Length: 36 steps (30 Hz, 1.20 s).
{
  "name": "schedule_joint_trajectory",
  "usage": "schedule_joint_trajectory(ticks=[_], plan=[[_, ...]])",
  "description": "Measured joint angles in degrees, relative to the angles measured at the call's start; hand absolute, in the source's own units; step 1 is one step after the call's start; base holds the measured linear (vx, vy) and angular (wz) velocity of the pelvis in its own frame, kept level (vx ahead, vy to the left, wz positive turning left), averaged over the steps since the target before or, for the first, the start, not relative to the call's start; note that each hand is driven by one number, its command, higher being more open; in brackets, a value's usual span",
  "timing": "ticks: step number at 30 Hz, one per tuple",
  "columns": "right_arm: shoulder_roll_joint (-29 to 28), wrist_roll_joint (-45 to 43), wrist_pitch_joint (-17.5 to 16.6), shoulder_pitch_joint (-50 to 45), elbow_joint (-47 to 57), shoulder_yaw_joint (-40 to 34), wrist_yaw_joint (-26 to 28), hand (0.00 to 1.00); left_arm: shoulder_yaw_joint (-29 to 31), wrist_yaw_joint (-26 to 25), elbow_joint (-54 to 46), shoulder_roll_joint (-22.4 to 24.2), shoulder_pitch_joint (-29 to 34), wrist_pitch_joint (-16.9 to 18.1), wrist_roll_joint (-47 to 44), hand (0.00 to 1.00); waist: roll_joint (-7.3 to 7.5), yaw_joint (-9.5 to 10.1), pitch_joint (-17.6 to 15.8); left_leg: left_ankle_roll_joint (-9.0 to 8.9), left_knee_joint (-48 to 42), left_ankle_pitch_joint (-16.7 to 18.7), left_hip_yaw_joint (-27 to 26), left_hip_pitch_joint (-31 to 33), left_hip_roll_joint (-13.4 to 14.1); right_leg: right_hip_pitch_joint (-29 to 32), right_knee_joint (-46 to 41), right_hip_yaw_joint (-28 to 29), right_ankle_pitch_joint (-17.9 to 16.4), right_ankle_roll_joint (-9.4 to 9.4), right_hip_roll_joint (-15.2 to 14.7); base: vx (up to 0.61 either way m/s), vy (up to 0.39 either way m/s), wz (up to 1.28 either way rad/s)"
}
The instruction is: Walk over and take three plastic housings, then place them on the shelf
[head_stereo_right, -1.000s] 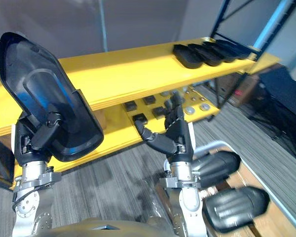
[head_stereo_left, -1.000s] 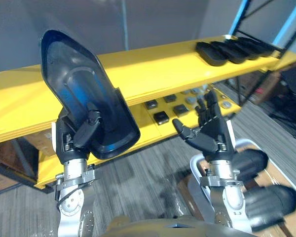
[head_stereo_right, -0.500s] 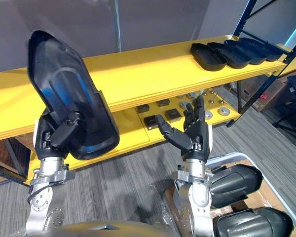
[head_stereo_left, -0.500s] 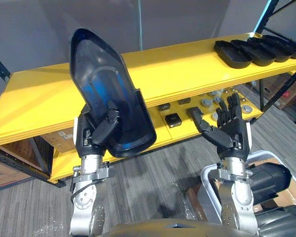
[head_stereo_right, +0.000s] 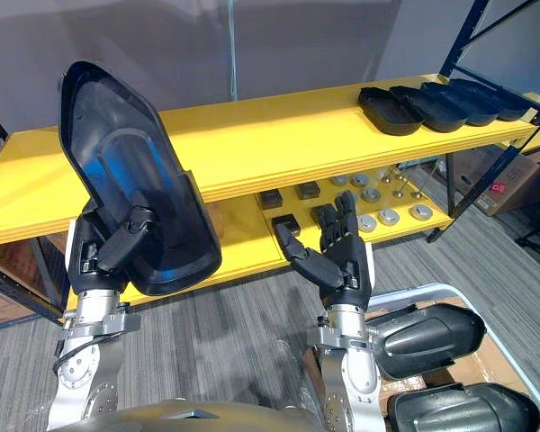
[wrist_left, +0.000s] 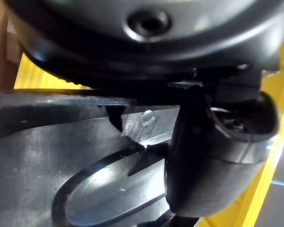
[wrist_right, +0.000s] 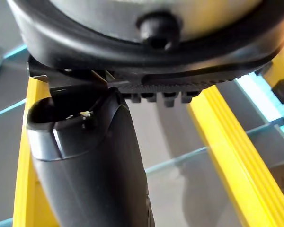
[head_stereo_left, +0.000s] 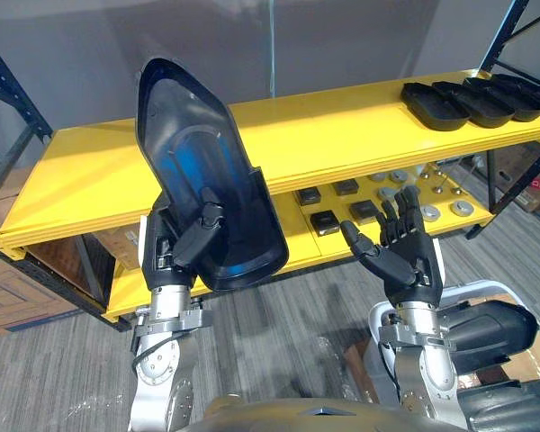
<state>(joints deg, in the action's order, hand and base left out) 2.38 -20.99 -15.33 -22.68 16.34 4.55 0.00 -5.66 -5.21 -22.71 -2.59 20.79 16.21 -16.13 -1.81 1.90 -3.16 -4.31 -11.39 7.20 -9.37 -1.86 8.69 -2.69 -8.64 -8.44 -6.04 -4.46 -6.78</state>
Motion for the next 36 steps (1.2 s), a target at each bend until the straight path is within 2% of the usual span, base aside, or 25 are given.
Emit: schedule_joint_trajectory(ticks=[6,10,12,13,14,15,16,17,18,19,20,22,23,24,25,26,28,29,30,32,34,35,36], plan=[[-0.6,-0.5,0.0,-1.4,0.0,4.1,-1.0,1.00,-1.1,2.6,-1.0,0.6,-0.4,0.0,-1.6,0.00,1.91,-0.66,1.2,-0.83,2.6,0.1,-4.7,-2.1,-0.5,1.8,-0.3,4.2,0.7,-0.98,-0.3,0.00,0.049,-0.35],[-0.6,0.5,-0.1,-1.7,0.0,5.1,-1.0,1.00,-2.7,1.5,-1.0,1.1,-1.1,-0.1,-2.1,0.00,1.56,-0.62,1.0,-0.86,0.4,1.4,-5.8,-2.5,0.2,1.8,-1.0,4.8,0.6,-1.03,0.0,0.06,0.009,-0.17],[-0.7,-0.3,-0.1,-1.8,0.1,5.2,-0.4,1.00,-2.4,-0.2,-1.0,1.5,-0.5,-0.1,-2.2,0.00,1.37,-0.38,0.3,0.45,-8.2,3.1,-4.8,0.1,1.4,1.6,-2.8,5.6,-1.6,-0.22,0.2,0.04,-0.049,-0.16],[-0.3,-1.6,-0.1,-2.1,0.9,4.9,0.8,1.00,-1.5,-1.5,-1.0,1.7,0.1,0.0,-2.3,0.00,0.31,-0.37,-1.3,1.70,-24.2,3.0,-1.1,6.7,4.1,1.2,-5.4,5.8,-3.2,0.52,1.0,0.02,-0.064,-0.17],[0.2,-2.1,-0.2,-2.9,2.3,4.5,1.6,1.00,-1.0,-2.1,-1.0,1.8,0.3,0.0,-2.5,0.00,-1.64,0.04,-2.7,3.59,-33.8,1.2,1.8,10.7,5.6,0.5,-7.0,6.0,-4.2,1.09,2.5,0.02,-0.053,-0.21],[0.3,-2.4,-0.3,-3.6,3.1,4.2,2.4,1.00,-0.6,-2.2,-1.0,2.0,0.6,0.0,-2.6,0.00,-2.83,0.22,-3.3,4.16,-39.1,-1.0,3.3,13.2,6.6,0.2,-7.9,6.2,-5.1,1.21,3.2,0.02,0.040,-0.26],[0.7,-2.6,-0.4,-5.0,3.6,4.1,3.9,1.00,0.4,-2.4,-1.0,2.2,1.9,0.0,-3.1,0.00,-2.94,0.20,-3.7,3.75,-44.4,-7.0,4.9,16.4,7.5,-0.5,-8.5,6.9,-5.9,1.76,3.7,0.04,0.041,-0.19],[0.4,-2.6,-0.4,-5.6,3.7,4.2,4.4,1.00,1.0,-2.4,-1.0,2.0,2.5,0.0,-3.6,0.00,-2.53,0.25,-3.4,3.31,-45.1,-9.7,4.8,17.1,7.4,-0.8,-8.1,7.2,-6.0,2.02,3.5,0.10,0.018,-0.10],[0.1,-2.6,-0.6,-6.6,4.7,4.4,4.7,1.00,1.7,-2.4,-1.0,1.7,2.7,0.1,-4.0,0.00,-1.85,0.29,-3.3,2.93,-44.6,-8.1,4.3,17.5,7.4,-1.6,-7.3,7.0,-5.9,2.19,2.8,0.17,-0.045,0.18],[0.2,-2.9,-1.9,-6.4,5.6,3.8,4.5,1.00,1.3,-1.6,-1.0,1.9,2.8,0.2,-4.0,0.00,-2.09,-0.11,-3.3,2.34,-37.3,-1.4,3.1,17.1,7.1,-1.8,-7.0,6.7,-5.9,2.51,2.8,0.17,-0.039,0.29],[0.2,-3.2,-2.2,-6.1,5.9,3.7,4.4,1.00,1.1,-1.1,-1.0,2.1,3.0,0.3,-4.0,0.00,-2.07,-0.26,-3.3,2.05,-32.4,0.3,2.4,16.7,6.7,-1.8,-6.9,6.4,-6.0,2.65,2.5,0.13,-0.008,0.26],[0.2,-4.2,-3.0,-5.1,6.1,4.2,4.5,1.00,0.9,0.5,-1.0,2.2,4.9,0.3,-4.0,0.00,-1.73,-0.15,-3.4,1.29,-14.0,0.7,1.2,14.0,3.8,-2.5,-6.8,6.4,-7.2,1.80,0.9,0.12,0.098,0.01],[0.3,-4.2,-3.2,-5.1,6.1,4.2,4.5,1.00,0.8,0.8,-1.0,2.2,5.5,0.3,-4.0,0.00,-1.81,-0.15,-3.4,0.81,-10.5,0.2,1.2,13.5,3.3,-3.1,-6.9,6.5,-7.8,1.62,0.5,0.22,0.206,-0.08],[1.0,-4.2,-3.5,-5.2,5.9,4.4,4.5,1.00,0.8,1.2,-1.0,2.1,6.6,0.3,-4.0,0.00,-2.01,0.01,-3.3,0.64,-7.2,-1.8,1.4,12.9,2.8,-4.2,-7.3,6.9,-9.2,0.40,-0.2,0.26,0.269,-0.31],[2.3,-4.9,-4.2,-5.2,5.3,5.2,4.5,1.00,0.8,1.1,-0.9,1.9,7.3,0.3,-4.0,0.00,-1.77,1.11,-3.0,-0.67,-7.9,-5.2,0.6,11.3,2.3,-5.4,-7.6,8.4,-10.5,-0.71,-1.0,0.25,0.267,-0.41],[2.6,-5.0,-4.6,-5.1,4.7,5.7,4.5,1.00,0.9,0.7,-0.9,1.5,7.3,0.3,-4.0,0.00,-1.11,1.38,-2.4,-0.80,-9.1,-4.4,-0.1,11.4,1.7,-5.6,-7.6,9.1,-11.0,-1.05,-1.7,0.21,0.218,-0.39],[3.2,-4.6,-5.3,-3.1,3.2,8.0,3.7,1.00,1.1,0.0,-1.0,0.7,6.7,0.9,-3.9,0.00,0.21,1.22,-0.6,0.88,-15.0,0.4,-1.0,14.1,0.6,-5.9,-5.8,9.7,-11.2,-1.20,-3.6,0.33,0.270,-0.15],[3.3,-4.1,-5.5,-1.4,2.1,9.0,2.8,1.00,1.1,-0.3,-1.0,0.0,6.3,0.9,-3.7,0.00,1.05,1.20,-0.2,1.13,-18.1,2.4,-1.5,15.3,0.3,-6.5,-5.0,10.3,-10.3,-2.72,-4.3,0.36,0.292,-0.09],[3.3,-4.0,-5.5,-0.6,1.3,9.5,2.5,1.00,1.1,-0.5,-1.0,-0.3,6.1,0.8,-3.6,0.00,1.46,1.08,-0.1,1.63,-19.0,3.3,-1.6,15.5,-0.1,-6.5,-4.8,10.6,-9.7,-3.22,-4.7,0.22,0.194,0.02],[2.4,-4.0,-5.5,1.4,-2.2,9.0,1.4,1.00,0.9,0.2,-1.0,-1.5,5.0,0.0,-3.5,0.00,2.61,0.77,0.8,2.60,-18.4,5.0,-1.4,14.6,-2.6,-6.6,-6.2,10.7,-7.4,-2.09,-6.1,0.26,0.251,0.26],[1.6,-3.8,-5.5,2.6,-4.7,7.6,0.6,1.00,1.4,0.6,-0.9,-2.3,3.2,0.0,-3.5,0.00,3.02,0.92,1.0,2.99,-15.9,5.1,-1.3,13.0,-4.3,-4.2,-12.1,10.9,-6.2,-1.93,-6.9,0.23,0.198,0.22],[0.9,-3.4,-5.4,3.9,-7.2,6.0,0.0,1.00,2.8,1.4,-0.8,-2.5,1.3,-0.1,-3.5,0.00,3.19,0.73,1.1,3.62,-13.2,4.9,-1.5,10.6,-5.6,0.2,-21.7,11.2,-4.0,-3.05,-8.1,0.17,0.096,0.14],[0.5,-3.0,-5.4,4.1,-7.8,5.3,-0.3,1.00,3.5,1.6,-0.8,-2.5,0.6,0.0,-3.3,0.00,3.22,0.61,1.0,3.86,-12.4,4.9,-1.5,9.6,-6.3,1.9,-25.6,11.4,-2.4,-4.02,-8.6,0.26,0.144,0.11]])
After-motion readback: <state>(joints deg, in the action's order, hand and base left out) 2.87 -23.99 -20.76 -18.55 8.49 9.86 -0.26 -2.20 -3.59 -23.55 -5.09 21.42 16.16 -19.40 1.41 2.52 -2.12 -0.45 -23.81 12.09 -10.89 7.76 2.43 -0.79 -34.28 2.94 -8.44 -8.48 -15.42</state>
